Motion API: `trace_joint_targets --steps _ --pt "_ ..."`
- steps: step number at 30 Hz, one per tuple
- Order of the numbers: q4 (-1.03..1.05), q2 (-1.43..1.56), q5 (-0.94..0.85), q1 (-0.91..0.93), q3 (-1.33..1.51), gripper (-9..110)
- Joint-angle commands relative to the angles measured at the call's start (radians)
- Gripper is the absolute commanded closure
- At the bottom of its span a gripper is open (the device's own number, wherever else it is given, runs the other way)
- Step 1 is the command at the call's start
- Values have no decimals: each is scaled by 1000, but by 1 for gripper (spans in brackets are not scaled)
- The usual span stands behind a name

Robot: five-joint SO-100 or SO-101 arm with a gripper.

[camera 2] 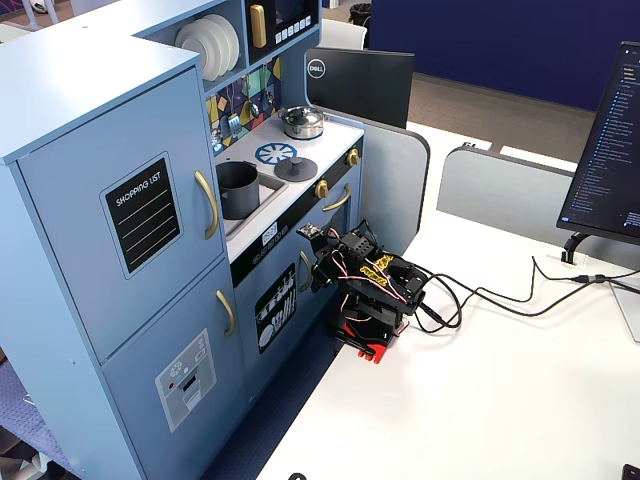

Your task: Pick up the lid from the counter and put it on the gray recipient

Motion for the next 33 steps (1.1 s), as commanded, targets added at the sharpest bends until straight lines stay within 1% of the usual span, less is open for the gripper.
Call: trace_joint_targets --steps 1,17,20,24,27,29,33 --pt "173 -8 28 -12 0 101" --pt "149 -9 54 -6 -3 101" --pt "104 -41 58 11 -94 101" --pt "40 -126 52 77 -318 102" --pt "-55 -123 -61 166 -442 102" --pt "-155 -103 -114 221 -492 102" --pt "-460 -71 -140 325 -500 102"
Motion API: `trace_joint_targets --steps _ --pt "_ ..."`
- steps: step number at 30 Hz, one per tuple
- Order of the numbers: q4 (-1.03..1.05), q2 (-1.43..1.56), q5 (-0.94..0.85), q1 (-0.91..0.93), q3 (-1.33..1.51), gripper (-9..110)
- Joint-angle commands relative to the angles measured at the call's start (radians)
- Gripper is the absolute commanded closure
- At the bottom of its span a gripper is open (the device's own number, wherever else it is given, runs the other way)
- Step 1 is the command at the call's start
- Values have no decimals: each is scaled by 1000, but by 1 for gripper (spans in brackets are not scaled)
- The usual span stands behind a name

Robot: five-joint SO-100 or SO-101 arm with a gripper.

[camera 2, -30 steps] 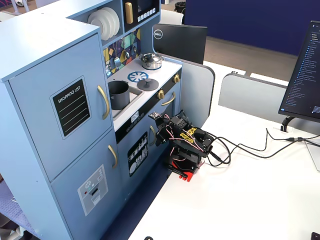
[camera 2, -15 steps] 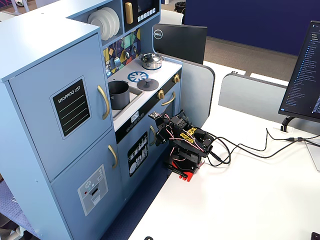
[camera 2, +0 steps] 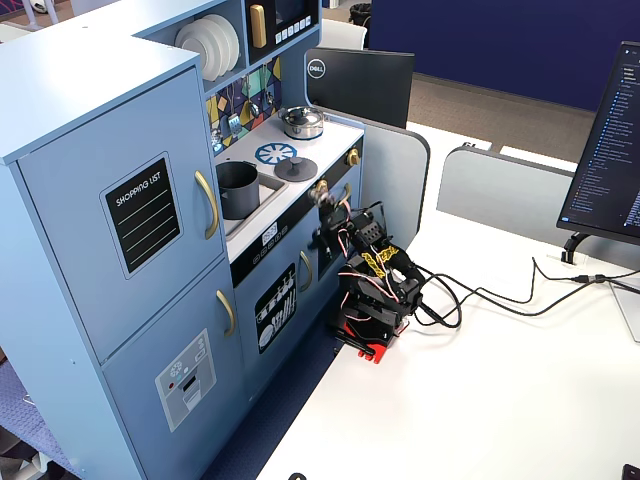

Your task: Pick up the lid from the counter and put it on the gray recipient

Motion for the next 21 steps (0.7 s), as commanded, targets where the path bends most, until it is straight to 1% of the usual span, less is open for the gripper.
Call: trace_joint_targets --steps 1,4,8,9,11,13,21 --pt "-354 23 -43 114 -58 102" --pt "-723 0 -25 163 34 102" --pt "-1216 -137 -54 206 179 100" --pt "-1319 -181 -61 212 207 99" --pt "-1447 -259 -69 232 233 96" --pt "-1471 -298 -55 242 221 95" --pt "-1367 -321 -5 276 126 87"
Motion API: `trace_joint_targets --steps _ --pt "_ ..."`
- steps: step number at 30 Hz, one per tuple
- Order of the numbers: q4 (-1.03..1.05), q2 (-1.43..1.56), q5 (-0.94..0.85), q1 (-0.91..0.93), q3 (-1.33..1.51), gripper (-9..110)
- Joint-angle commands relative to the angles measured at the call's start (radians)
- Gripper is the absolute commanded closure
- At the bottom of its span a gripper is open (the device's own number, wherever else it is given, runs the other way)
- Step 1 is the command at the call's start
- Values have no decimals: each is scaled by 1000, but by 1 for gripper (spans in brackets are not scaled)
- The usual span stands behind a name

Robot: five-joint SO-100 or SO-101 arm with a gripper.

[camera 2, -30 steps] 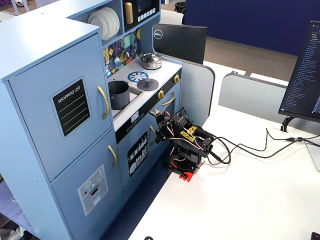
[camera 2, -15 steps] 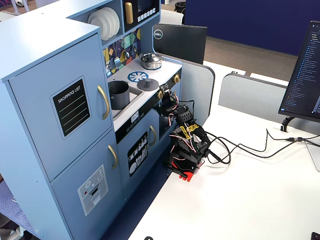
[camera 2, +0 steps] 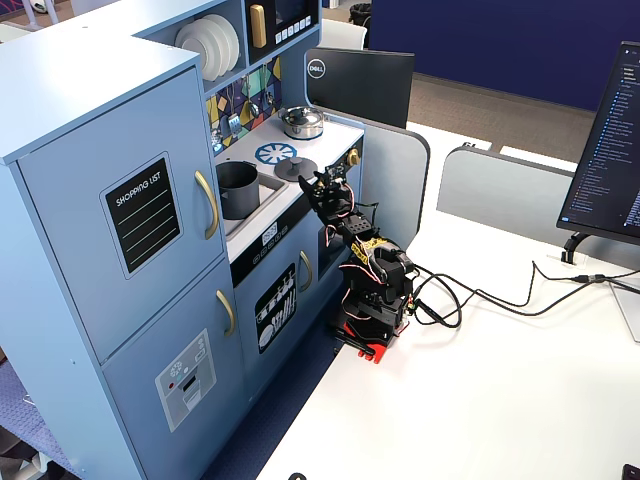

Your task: Pick up the lid from the counter and put it on the gray recipient

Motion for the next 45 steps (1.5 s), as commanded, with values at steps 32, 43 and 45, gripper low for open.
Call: trace_joint_targets --steps 32,43,45 --pt "-107 -566 12 66 -448 76" --pt "-114 -758 9 63 -604 79" --pt "-115 -787 9 58 -624 80"
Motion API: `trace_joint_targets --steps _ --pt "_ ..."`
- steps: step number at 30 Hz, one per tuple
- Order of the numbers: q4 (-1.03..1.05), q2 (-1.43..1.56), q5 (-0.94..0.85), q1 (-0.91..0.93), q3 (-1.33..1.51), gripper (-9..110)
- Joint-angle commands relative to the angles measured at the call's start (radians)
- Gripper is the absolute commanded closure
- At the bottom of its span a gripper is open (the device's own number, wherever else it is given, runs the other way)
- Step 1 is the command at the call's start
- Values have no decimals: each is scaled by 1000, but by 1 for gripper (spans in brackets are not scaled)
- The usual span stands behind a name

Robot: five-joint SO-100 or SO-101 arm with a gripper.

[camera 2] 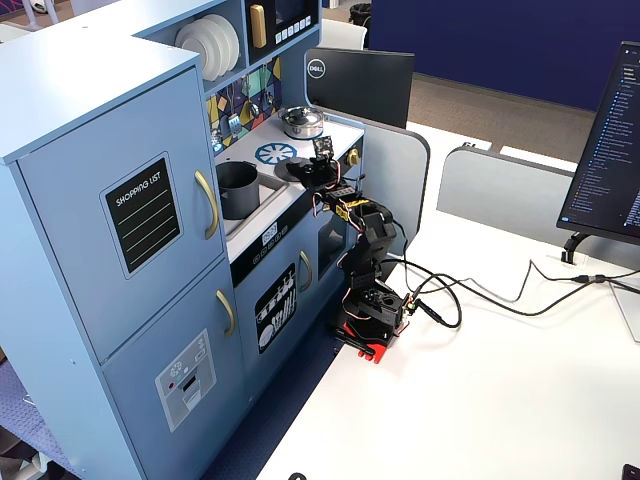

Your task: Pick up the lid from the counter and put it on the gray recipient

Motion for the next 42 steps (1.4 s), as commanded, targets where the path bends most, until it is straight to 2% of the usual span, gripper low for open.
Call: trace_joint_targets --steps 1,9,16,26,34,40,42 --pt "-43 -29 -5 -8 -104 80" --pt "-72 -110 -9 -32 -132 85" --pt "-89 -144 -12 -58 -143 101" --pt "-92 -66 -2 -77 -201 102" --pt "156 110 26 -114 -371 102" --pt "426 261 69 -212 -449 102" --pt "446 288 60 -256 -449 102"
